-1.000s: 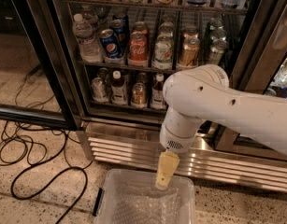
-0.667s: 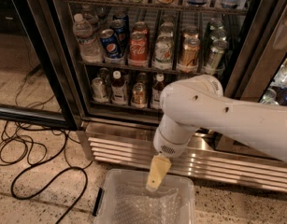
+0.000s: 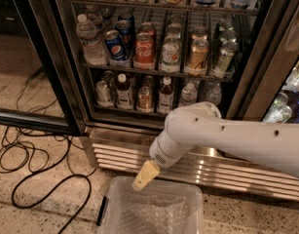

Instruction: Pick blue plastic bottle from bottom shelf of fridge

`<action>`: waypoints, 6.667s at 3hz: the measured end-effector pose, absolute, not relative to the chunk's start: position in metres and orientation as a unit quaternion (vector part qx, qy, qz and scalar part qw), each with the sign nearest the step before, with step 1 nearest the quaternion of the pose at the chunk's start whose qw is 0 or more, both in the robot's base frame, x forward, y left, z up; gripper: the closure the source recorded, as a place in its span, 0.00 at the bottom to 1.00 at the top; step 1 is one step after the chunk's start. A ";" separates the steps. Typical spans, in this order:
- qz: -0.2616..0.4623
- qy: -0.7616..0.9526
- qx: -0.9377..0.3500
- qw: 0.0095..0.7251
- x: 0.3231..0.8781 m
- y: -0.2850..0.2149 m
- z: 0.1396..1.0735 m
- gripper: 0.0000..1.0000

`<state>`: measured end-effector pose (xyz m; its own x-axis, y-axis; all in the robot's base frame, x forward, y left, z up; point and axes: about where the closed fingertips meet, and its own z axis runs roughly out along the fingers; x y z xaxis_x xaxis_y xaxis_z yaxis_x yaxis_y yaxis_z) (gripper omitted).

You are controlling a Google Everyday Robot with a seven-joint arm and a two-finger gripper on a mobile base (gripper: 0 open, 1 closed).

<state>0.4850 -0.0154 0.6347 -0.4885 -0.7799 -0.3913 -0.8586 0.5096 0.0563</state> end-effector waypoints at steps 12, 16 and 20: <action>0.153 0.848 -0.301 0.407 0.685 0.042 0.572 0.00; 0.183 0.765 -0.306 0.536 0.714 0.126 0.617 0.01; 0.117 0.767 -0.267 0.571 0.758 0.102 0.622 0.14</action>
Offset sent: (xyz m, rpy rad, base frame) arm 0.0161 0.0153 -0.0118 0.0843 0.0231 -0.0234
